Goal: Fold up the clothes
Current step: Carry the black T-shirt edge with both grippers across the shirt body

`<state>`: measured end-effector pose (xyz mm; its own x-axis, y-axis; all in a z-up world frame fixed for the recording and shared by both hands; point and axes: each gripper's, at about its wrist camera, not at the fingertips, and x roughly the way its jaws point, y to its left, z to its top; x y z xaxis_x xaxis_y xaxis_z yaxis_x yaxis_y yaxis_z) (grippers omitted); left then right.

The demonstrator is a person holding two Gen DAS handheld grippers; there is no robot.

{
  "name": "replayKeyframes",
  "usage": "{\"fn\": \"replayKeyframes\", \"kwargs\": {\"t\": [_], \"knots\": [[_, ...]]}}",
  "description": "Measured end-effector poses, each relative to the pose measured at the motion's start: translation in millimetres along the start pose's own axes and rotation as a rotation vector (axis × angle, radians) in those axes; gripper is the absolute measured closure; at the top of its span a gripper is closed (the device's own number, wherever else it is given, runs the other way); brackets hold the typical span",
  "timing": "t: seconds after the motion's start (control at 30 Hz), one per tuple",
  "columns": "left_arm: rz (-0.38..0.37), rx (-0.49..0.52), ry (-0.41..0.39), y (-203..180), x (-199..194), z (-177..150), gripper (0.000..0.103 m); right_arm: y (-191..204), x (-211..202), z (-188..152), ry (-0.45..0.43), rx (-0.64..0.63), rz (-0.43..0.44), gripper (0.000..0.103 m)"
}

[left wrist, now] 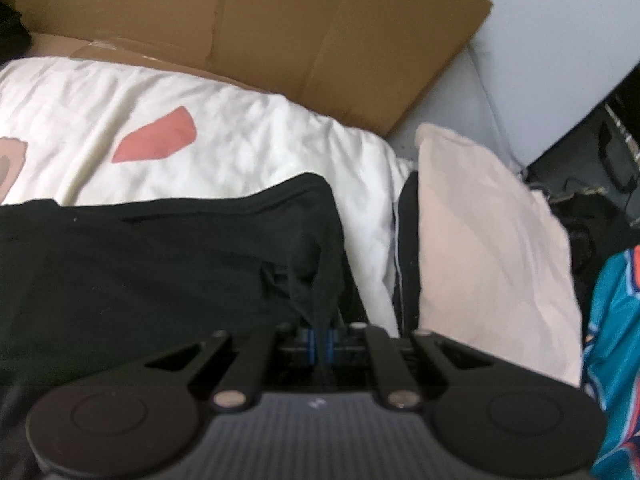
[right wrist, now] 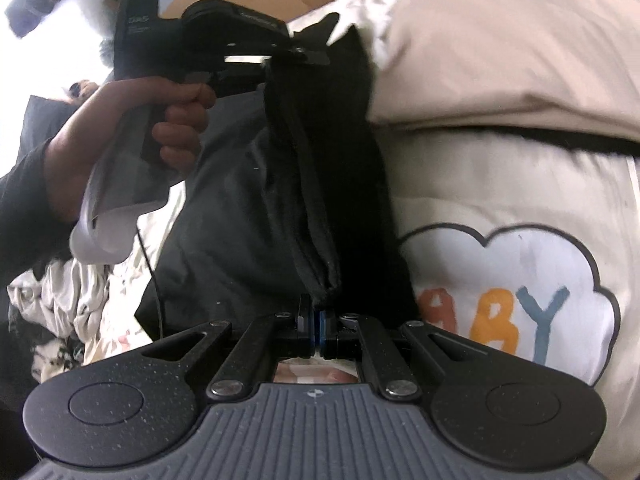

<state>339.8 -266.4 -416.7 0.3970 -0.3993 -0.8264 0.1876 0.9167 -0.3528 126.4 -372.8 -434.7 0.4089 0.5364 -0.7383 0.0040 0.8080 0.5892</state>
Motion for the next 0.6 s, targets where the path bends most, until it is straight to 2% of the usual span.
{"fn": "replayKeyframes", "kwargs": {"t": [0.2, 0.27, 0.33, 0.6], "knots": [[0.004, -0.017, 0.019, 1, 14, 0, 0.095, -5, 9, -2, -0.009, 0.035, -0.016, 0.103], [-0.004, -0.025, 0.026, 2, 18, 2, 0.087, -5, 12, -2, -0.007, 0.044, -0.016, 0.103], [-0.020, -0.020, 0.026, 1, 18, 4, 0.083, -3, 15, -4, -0.003, 0.047, -0.016, 0.103], [-0.133, -0.015, 0.011, 13, -17, 19, 0.081, -1, 14, -10, -0.010, 0.055, 0.004, 0.103]]}}
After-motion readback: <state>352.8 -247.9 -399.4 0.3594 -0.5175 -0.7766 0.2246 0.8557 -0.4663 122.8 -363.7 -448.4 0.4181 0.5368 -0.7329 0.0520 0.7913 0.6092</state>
